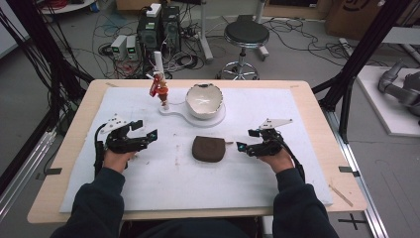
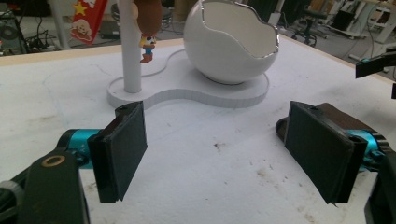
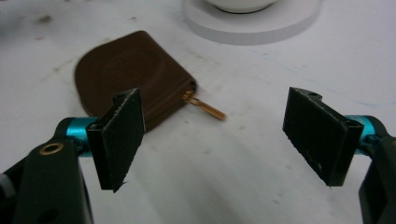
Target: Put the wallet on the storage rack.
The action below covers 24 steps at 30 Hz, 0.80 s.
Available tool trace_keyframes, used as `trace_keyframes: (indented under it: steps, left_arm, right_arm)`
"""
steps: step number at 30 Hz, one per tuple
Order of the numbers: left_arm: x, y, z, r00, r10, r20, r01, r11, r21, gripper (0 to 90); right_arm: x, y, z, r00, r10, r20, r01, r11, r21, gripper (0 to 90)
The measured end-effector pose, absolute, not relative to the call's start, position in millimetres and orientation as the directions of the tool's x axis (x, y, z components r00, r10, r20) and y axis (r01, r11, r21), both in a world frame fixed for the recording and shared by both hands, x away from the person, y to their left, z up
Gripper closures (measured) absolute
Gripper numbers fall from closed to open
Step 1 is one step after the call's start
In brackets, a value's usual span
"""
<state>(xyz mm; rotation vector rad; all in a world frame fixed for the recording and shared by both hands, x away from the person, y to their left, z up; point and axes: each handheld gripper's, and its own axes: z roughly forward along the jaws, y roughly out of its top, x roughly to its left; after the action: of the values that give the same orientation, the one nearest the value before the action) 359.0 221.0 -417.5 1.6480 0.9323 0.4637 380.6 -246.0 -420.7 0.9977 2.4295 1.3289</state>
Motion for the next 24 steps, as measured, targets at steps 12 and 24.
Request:
trace_keyframes:
  steps: [12, 24]
  left_arm:
    - [362, 211, -421, 0.637, 0.753, -0.165, 0.346, -0.088, 0.934, 21.5]
    - [363, 204, -425, 0.654, 0.738, -0.165, 0.367, -0.119, 0.923, 21.6]
  right_arm:
    - [390, -209, -437, -0.782, 0.574, 0.244, 0.510, 0.364, 0.779, 21.1]
    - [412, -180, -451, -0.834, 0.450, 0.319, 0.522, 0.457, 0.720, 32.3]
